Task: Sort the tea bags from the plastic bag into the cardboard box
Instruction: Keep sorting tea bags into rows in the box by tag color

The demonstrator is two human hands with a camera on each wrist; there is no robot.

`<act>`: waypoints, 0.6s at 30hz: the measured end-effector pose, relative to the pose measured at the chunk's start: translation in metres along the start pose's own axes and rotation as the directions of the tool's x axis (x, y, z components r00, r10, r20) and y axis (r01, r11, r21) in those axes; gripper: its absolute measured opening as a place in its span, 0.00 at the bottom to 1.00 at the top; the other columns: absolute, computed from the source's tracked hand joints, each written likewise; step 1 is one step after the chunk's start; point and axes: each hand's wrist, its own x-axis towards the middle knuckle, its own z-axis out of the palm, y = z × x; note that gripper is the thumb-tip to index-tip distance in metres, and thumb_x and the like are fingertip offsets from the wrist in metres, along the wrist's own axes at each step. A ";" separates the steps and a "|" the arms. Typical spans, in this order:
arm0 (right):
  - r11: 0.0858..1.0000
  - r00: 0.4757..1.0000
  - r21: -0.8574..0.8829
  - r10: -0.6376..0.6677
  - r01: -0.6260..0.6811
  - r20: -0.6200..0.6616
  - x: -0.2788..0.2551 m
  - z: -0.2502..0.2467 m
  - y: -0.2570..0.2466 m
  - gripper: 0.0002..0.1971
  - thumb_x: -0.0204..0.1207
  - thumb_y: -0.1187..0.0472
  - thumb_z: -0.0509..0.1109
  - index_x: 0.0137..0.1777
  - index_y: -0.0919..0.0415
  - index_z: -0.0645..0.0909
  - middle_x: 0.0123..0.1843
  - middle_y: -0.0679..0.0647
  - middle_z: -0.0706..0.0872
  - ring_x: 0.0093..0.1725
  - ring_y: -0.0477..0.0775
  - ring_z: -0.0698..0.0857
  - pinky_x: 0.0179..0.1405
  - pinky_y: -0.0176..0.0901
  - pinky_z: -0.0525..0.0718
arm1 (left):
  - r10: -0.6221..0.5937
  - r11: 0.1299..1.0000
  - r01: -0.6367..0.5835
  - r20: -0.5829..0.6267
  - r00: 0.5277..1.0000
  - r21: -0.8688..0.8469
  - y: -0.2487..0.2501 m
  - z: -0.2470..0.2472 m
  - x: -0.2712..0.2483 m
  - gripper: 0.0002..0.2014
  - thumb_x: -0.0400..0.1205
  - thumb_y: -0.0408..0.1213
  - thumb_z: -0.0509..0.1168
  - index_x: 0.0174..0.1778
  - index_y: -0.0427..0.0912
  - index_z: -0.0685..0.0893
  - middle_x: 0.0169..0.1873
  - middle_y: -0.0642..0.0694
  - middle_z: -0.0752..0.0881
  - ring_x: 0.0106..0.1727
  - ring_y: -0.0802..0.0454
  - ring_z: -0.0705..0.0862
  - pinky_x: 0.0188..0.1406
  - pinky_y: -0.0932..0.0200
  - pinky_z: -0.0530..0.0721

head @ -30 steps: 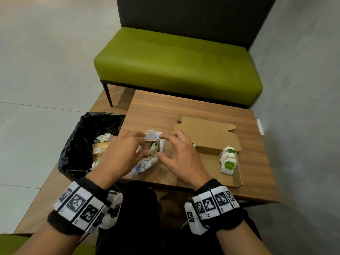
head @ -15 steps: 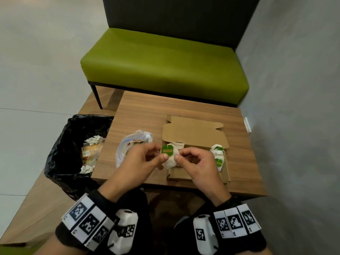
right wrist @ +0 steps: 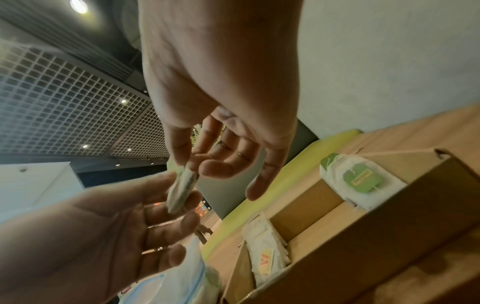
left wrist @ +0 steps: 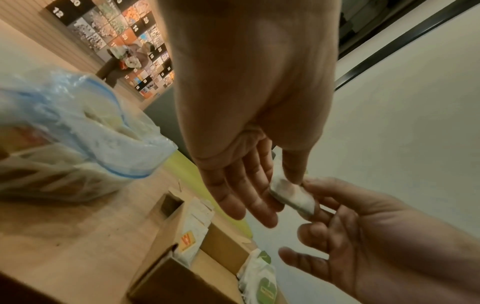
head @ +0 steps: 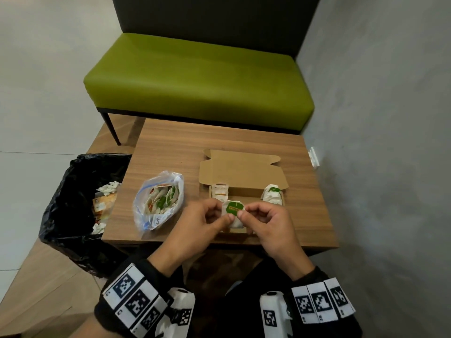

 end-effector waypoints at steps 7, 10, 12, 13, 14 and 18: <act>0.992 0.995 -0.086 0.095 -0.093 0.026 0.001 -0.026 0.004 0.05 0.74 0.70 0.77 0.42 0.59 0.89 0.31 0.48 0.89 0.27 0.39 0.82 0.27 0.31 0.80 | -0.012 0.997 0.005 0.096 0.995 0.074 -0.003 0.016 0.011 0.02 0.83 0.37 0.70 0.46 0.47 0.88 0.39 0.42 0.91 0.41 0.43 0.91 0.49 0.40 0.89; 0.981 0.996 -0.174 0.081 -0.086 -0.037 0.006 -0.051 0.008 0.06 0.74 0.68 0.78 0.42 0.56 0.90 0.33 0.49 0.91 0.29 0.43 0.84 0.29 0.34 0.82 | -0.070 0.981 0.047 0.117 0.991 0.189 -0.009 0.025 0.015 0.05 0.82 0.41 0.71 0.53 0.52 0.85 0.42 0.49 0.91 0.41 0.54 0.90 0.47 0.56 0.89; 0.947 0.988 -0.304 0.059 -0.101 -0.143 0.015 -0.072 0.014 0.07 0.74 0.64 0.78 0.42 0.49 0.90 0.37 0.49 0.92 0.34 0.43 0.86 0.34 0.37 0.84 | -0.093 0.920 0.032 0.140 0.986 0.391 -0.014 0.030 0.015 0.13 0.82 0.46 0.70 0.61 0.52 0.82 0.50 0.57 0.87 0.38 0.65 0.84 0.36 0.75 0.80; 0.923 0.980 -0.366 0.052 -0.122 -0.194 0.020 -0.083 0.017 0.07 0.75 0.62 0.78 0.42 0.47 0.89 0.38 0.48 0.92 0.37 0.44 0.87 0.37 0.39 0.85 | -0.111 0.880 0.023 0.158 0.981 0.475 -0.017 0.031 0.015 0.16 0.82 0.49 0.70 0.65 0.53 0.81 0.54 0.60 0.85 0.39 0.67 0.82 0.34 0.78 0.76; 0.900 0.972 -0.413 0.046 -0.140 -0.229 0.025 -0.092 0.021 0.07 0.75 0.61 0.78 0.41 0.45 0.88 0.38 0.48 0.91 0.38 0.45 0.86 0.38 0.41 0.84 | -0.129 0.850 0.015 0.179 0.975 0.526 -0.019 0.032 0.014 0.18 0.82 0.50 0.69 0.68 0.54 0.79 0.57 0.60 0.83 0.41 0.68 0.81 0.35 0.78 0.75; 0.863 0.973 -0.464 0.118 -0.200 -0.200 0.039 -0.117 0.037 0.06 0.75 0.60 0.78 0.39 0.47 0.90 0.38 0.50 0.91 0.40 0.50 0.87 0.43 0.49 0.86 | -0.142 0.794 -0.021 0.219 0.965 0.608 -0.030 0.032 0.012 0.22 0.82 0.49 0.68 0.73 0.52 0.76 0.63 0.53 0.84 0.53 0.60 0.82 0.55 0.64 0.81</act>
